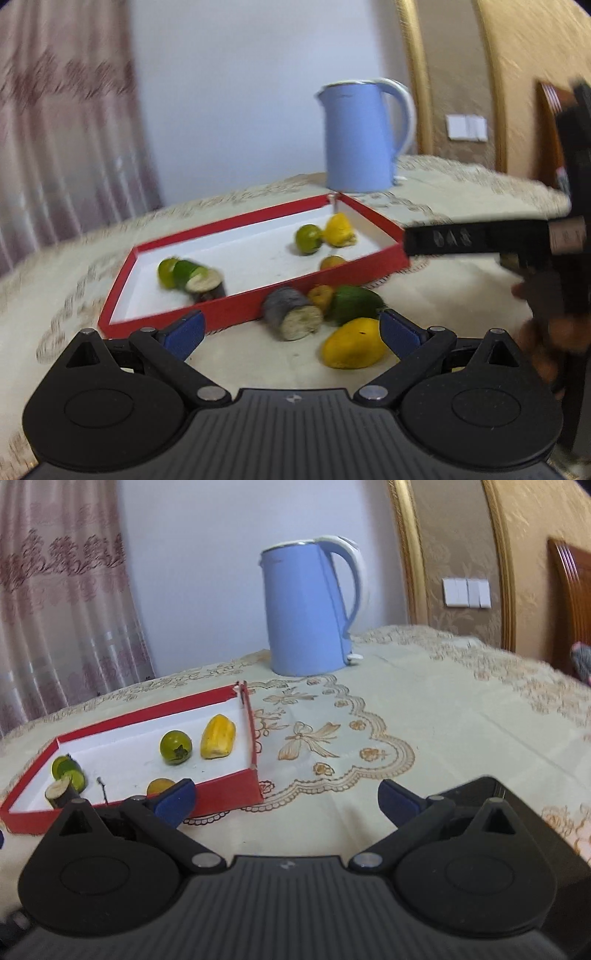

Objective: Organize fruits
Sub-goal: 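Move the left tool to the yellow mango beside the tray, then close the left tool on the yellow mango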

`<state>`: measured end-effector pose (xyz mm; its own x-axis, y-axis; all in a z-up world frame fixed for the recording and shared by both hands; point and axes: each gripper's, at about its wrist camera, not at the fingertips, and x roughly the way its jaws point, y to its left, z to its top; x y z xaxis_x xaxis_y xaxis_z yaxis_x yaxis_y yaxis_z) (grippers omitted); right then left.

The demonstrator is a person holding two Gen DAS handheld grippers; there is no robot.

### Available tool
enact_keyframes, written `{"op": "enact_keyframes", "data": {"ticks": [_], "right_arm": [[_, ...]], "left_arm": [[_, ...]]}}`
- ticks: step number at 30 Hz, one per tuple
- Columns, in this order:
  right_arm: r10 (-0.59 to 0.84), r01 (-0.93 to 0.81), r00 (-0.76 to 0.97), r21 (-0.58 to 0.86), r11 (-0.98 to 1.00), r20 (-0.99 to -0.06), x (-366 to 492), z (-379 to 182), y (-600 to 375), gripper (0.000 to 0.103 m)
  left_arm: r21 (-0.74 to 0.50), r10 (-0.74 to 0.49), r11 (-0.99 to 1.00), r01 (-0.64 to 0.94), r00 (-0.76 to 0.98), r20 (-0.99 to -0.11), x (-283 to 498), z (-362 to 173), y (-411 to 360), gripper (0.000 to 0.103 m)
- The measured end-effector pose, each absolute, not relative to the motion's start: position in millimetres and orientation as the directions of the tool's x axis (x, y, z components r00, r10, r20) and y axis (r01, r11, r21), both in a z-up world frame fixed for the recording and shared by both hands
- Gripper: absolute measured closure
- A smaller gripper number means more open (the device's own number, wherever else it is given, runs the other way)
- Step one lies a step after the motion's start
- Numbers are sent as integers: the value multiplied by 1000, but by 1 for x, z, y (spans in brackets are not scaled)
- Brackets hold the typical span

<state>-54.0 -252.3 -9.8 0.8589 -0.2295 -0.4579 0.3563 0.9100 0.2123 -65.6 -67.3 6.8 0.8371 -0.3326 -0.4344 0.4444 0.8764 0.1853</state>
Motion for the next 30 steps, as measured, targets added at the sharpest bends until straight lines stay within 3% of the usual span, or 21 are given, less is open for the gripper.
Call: {"op": "enact_keyframes", "data": {"ticks": [6,8,10,16,22,24,27,30], "right_arm": [[-155,362,868,387,848,-471,-58,-21,-275,0],[-149,354,874,394,848,-462,-58,-22,-275,0],[-145,350,875,395,849,-462,-58,-22,-275,0],[-136,339,884,412,846,-448,-59,-23,-276,0],[-129,329,893,429,841,-431,-63,-22,-277,0],[-121,319,898,437,841,-423,-63,-23,-278,0],[-112,309,903,445,841,-415,-64,-22,-278,0],[-109,305,905,448,840,-411,-65,-22,-278,0]], "left_arm": [[244,-374,826,508,819,-436,-71,-2,-85,7],[248,-380,814,525,805,-457,-68,-4,-90,13],[244,-380,802,545,781,-496,-63,-8,-96,34],[195,-392,796,573,734,-555,-50,-12,-101,52],[170,-405,795,583,717,-567,-47,-12,-101,56],[180,-392,801,572,726,-565,-47,-11,-102,64],[173,-398,801,573,727,-560,-49,-9,-99,65],[160,-415,803,573,732,-540,-53,-4,-94,72]]}}
